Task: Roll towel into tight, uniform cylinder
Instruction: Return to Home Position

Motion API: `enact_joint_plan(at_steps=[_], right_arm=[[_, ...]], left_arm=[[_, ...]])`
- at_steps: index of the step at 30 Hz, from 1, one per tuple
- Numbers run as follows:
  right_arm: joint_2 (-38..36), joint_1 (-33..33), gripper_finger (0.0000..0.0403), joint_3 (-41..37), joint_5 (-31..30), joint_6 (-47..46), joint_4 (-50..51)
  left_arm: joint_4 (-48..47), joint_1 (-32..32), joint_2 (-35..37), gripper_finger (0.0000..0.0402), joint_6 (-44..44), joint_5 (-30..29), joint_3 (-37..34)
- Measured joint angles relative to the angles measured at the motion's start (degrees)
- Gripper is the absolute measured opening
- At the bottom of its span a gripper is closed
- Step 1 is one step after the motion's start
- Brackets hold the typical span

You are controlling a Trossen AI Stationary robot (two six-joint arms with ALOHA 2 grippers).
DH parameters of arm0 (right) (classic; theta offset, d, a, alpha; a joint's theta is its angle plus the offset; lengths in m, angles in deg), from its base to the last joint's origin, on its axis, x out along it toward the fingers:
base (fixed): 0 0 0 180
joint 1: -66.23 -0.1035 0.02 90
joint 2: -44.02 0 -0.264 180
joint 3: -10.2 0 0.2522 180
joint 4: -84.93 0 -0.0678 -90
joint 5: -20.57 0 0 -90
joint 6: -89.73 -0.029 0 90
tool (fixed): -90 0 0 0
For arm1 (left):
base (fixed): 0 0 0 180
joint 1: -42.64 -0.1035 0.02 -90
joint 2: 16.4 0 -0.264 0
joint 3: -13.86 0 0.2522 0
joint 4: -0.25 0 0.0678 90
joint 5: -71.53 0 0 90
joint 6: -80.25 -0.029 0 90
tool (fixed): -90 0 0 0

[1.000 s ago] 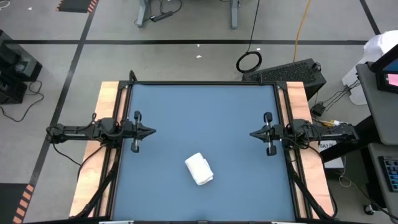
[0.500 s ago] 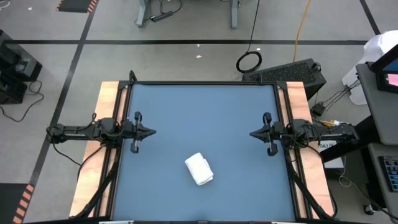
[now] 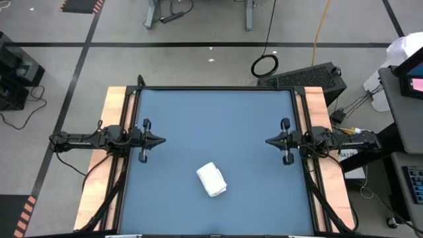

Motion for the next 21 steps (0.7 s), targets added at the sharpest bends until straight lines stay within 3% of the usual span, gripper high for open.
enact_joint_plan(at_steps=[6, 13, 18, 21], right_arm=[[-0.1, 0.0, 0.0, 0.0, -4.9, 2.4, -0.2], [-0.1, 0.0, 0.0, 0.0, -4.2, 2.9, -0.2], [-0.1, 0.0, 0.0, 0.0, 2.0, 3.3, -0.2], [0.0, 0.0, 0.0, 0.0, 0.0, 3.4, -0.1]], left_arm=[[0.0, 0.0, 0.0, 0.0005, 0.0, 0.4, 0.0], [0.0, 0.0, 0.0, 0.0005, 0.0, 0.4, 0.0], [0.0, 0.0, 0.0, 0.0005, 0.1, 0.4, 0.0], [0.0, 0.0, 0.0, 0.0005, 0.3, 0.4, 0.0]])
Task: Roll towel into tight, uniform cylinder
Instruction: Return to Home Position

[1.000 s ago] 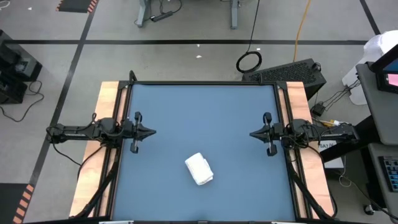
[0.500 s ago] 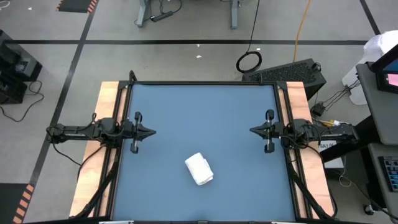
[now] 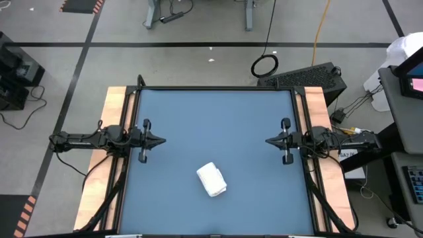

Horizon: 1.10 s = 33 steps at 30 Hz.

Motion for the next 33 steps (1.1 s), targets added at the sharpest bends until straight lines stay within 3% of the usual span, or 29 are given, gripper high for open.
enact_joint_plan(at_steps=[20, 33], right_arm=[[0.0, 0.0, 0.0, 0.0, -1.9, 0.1, -0.5], [0.0, 0.0, 0.0, 0.0, -1.8, 0.2, -0.5]], left_arm=[[0.1, 0.0, 0.0, 0.0005, 3.0, 1.2, 0.0], [0.2, -0.9, 0.0, 0.0001, 0.5, 1.7, 0.0]])
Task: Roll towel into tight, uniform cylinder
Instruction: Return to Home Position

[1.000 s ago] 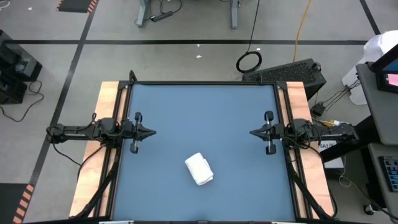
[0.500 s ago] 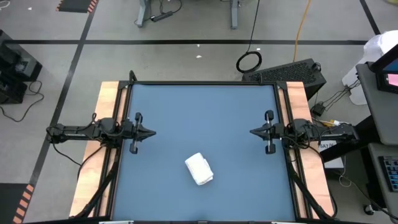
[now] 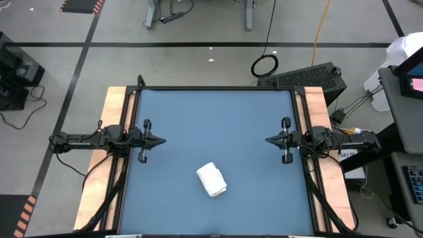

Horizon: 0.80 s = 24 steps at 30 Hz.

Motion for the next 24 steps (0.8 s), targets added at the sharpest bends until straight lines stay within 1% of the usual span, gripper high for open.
enact_joint_plan(at_steps=[2, 6, 13, 24], right_arm=[[0.0, 0.0, 0.0, 0.0, 0.0, 0.0, 0.0], [0.0, 0.0, 0.0, 0.0, 0.0, 0.0, 0.0], [0.0, 0.0, 0.0, 0.0, 0.1, 0.0, 0.0], [0.0, 0.0, 0.0, 0.0, 0.1, 0.0, 0.0]], left_arm=[[0.0, 0.0, 0.0, 0.0001, 0.4, 1.3, 0.0], [0.1, 0.2, -0.1, 0.0001, 0.9, 1.4, 0.0], [0.2, 0.2, -0.1, 0.002, 0.9, -2.1, 0.0], [0.3, 0.2, -0.1, 0.0026, 0.9, -2.5, 0.0]])
